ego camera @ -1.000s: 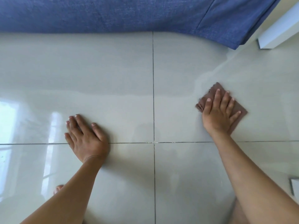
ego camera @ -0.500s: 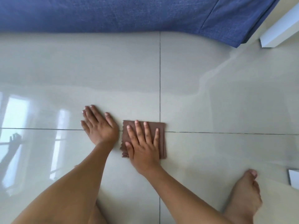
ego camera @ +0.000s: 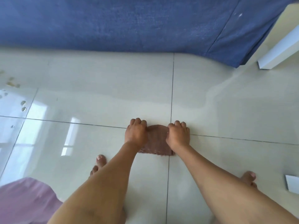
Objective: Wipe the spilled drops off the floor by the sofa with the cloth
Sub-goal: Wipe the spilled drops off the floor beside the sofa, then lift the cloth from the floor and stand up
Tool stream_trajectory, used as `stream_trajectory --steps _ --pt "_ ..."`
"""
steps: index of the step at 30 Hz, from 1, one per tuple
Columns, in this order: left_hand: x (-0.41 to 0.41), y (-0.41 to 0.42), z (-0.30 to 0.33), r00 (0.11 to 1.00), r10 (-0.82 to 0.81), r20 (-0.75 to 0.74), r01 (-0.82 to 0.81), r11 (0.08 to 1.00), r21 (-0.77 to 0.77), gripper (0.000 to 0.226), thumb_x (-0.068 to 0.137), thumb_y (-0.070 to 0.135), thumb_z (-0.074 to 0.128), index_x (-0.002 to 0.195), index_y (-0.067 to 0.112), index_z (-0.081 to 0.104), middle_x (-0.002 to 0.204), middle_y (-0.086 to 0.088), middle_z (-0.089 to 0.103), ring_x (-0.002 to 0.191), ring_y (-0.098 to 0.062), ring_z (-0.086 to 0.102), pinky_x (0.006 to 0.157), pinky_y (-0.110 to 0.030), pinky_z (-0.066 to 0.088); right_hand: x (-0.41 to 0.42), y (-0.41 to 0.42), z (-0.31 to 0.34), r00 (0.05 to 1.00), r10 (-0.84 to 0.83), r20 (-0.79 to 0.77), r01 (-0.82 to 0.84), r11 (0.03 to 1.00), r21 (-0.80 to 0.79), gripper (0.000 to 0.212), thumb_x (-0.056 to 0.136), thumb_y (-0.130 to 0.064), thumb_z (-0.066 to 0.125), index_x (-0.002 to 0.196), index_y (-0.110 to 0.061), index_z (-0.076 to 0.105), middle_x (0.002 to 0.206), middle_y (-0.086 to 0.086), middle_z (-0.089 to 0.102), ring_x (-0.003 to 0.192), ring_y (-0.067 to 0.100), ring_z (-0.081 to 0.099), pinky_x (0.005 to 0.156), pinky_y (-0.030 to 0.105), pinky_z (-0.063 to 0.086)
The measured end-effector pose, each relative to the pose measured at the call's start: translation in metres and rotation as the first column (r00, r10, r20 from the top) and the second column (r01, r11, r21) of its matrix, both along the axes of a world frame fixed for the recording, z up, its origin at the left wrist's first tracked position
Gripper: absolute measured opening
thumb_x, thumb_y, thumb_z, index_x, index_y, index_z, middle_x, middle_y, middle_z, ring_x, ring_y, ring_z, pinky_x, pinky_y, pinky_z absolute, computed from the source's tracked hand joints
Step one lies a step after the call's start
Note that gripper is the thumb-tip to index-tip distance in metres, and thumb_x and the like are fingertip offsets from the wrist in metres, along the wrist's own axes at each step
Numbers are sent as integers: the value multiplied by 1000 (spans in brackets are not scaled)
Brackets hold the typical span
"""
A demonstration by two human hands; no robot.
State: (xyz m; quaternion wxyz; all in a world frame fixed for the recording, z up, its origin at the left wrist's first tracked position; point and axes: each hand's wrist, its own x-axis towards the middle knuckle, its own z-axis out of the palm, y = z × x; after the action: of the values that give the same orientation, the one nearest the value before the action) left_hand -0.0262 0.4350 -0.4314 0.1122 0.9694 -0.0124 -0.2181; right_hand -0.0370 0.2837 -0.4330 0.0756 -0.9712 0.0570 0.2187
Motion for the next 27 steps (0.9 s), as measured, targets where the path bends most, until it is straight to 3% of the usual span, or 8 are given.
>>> stream_trajectory --steps 4,10,15,18,21,24,27 --pt "2 0 28 998 3 -57 -3 1000 -15 31 80 1 46 108 6 56 114 -9 56 115 -26 47 78 -32 44 1 -2 23 994 -101 -31 102 993 58 33 84 -10 51 115 -15 61 122 6 53 120 28 44 98 36 38" --pt "2 8 81 980 -31 -196 19 998 -62 32 79 7 52 111 7 58 115 -10 62 101 -27 60 81 -35 51 -8 -12 73 968 -213 -130 236 950 203 25 78 -6 49 93 -24 58 112 0 68 111 22 59 96 33 38" --pt "-5 3 124 991 -63 -115 55 996 -67 37 79 30 67 109 10 57 112 -6 64 93 -25 58 80 -35 51 -12 -21 120 967 -251 -36 251 928 276 24 73 -4 50 82 -26 56 104 -2 70 102 22 63 94 32 42" --pt "-5 -1 153 998 -41 -44 36 994 -98 37 78 25 66 114 15 59 114 -2 63 100 -23 60 83 -33 52 -10 -27 149 948 -318 23 294 898 327 25 71 -4 49 80 -25 59 101 -4 69 96 21 60 96 32 41" --pt "0 -5 186 999 -50 21 52 992 -114 32 76 10 55 106 13 68 108 -2 66 101 -25 63 80 -31 54 -6 -32 179 930 -357 90 302 879 369 22 73 -5 49 78 -24 60 96 -4 68 94 21 60 97 32 44" --pt "6 -11 214 993 -25 116 45 984 -170 31 75 4 51 98 10 71 98 -4 67 91 -24 61 76 -31 54 -2 -41 208 913 -381 149 294 863 410 22 73 -6 49 78 -24 62 95 -3 67 95 23 62 86 28 50" --pt "10 -24 242 981 -1 191 44 975 -220 28 75 3 51 93 10 72 98 -6 71 90 -26 63 78 -32 55 0 -55 236 876 -451 172 317 807 499 21 76 -7 51 78 -24 63 91 -4 65 88 22 60 74 23 46"
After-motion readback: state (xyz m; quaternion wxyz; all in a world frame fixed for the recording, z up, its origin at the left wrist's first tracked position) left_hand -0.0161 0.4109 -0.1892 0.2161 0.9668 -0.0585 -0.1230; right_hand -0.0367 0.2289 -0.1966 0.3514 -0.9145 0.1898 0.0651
